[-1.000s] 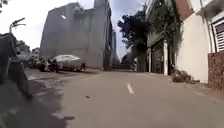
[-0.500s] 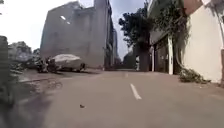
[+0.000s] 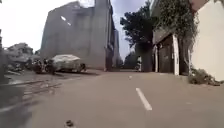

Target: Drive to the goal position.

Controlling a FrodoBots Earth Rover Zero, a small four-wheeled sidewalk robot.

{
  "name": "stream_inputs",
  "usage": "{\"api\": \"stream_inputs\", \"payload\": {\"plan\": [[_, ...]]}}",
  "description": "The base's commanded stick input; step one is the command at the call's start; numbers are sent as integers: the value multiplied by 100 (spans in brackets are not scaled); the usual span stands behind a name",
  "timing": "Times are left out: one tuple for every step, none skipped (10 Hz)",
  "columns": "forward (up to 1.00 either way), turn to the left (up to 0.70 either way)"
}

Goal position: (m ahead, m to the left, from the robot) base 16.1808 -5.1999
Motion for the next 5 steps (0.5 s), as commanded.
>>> {"api": "stream_inputs", "payload": {"plan": [[100,6],[100,6],[100,6],[100,-14],[100,-34]]}}
